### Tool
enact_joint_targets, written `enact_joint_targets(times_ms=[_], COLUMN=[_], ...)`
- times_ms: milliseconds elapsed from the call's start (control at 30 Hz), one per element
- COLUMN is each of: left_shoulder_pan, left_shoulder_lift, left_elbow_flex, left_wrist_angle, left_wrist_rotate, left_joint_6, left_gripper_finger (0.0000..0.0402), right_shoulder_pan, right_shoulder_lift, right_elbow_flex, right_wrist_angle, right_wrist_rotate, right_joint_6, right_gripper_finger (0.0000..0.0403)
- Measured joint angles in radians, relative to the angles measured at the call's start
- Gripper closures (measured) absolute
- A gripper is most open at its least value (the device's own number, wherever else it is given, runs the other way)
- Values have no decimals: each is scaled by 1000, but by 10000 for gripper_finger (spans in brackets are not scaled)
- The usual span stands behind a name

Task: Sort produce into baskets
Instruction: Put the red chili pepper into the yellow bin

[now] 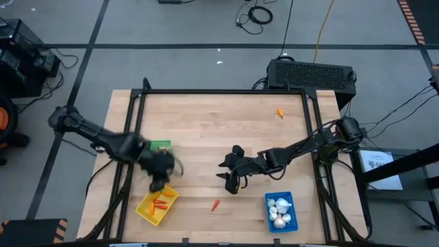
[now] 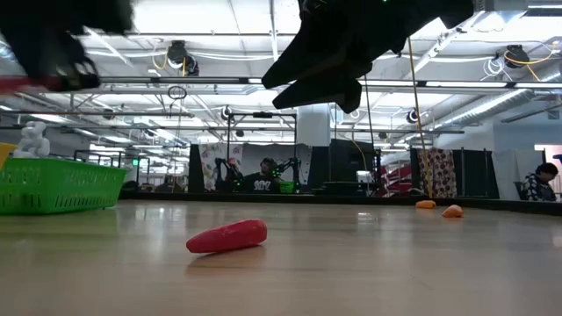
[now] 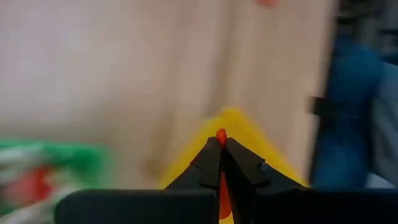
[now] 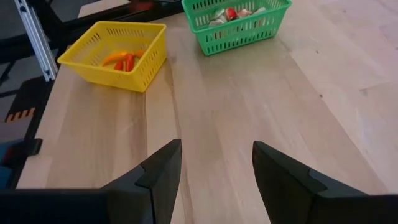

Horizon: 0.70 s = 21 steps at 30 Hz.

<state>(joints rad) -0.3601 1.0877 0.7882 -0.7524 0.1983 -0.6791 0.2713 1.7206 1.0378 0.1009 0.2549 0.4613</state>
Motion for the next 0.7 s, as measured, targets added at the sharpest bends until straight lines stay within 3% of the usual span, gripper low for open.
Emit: enact_joint_targets(times_ms=[133, 300, 400, 700], left_shoulder_pan=[-206, -353, -400, -421], left_shoulder_lift=[15, 59, 108, 276], left_elbow_flex=[-24, -24, -24, -24], left_wrist_angle=[147, 175, 175, 157], left_wrist_rotate=[-78, -226, -301, -308], left_joint_6=[-100, -149, -154, -66], left_gripper_finger=[387, 387, 387, 387], right_shoulder_pan=[0, 0, -1, -2], right_shoulder_lift=[0, 0, 0, 0], right_elbow_flex=[0, 0, 0, 0], right_wrist_angle=[0, 1, 2, 4], right_wrist_rotate=[0, 0, 1, 5], right_joint_6=[25, 21, 11, -4], right_gripper_finger=[216, 216, 216, 216])
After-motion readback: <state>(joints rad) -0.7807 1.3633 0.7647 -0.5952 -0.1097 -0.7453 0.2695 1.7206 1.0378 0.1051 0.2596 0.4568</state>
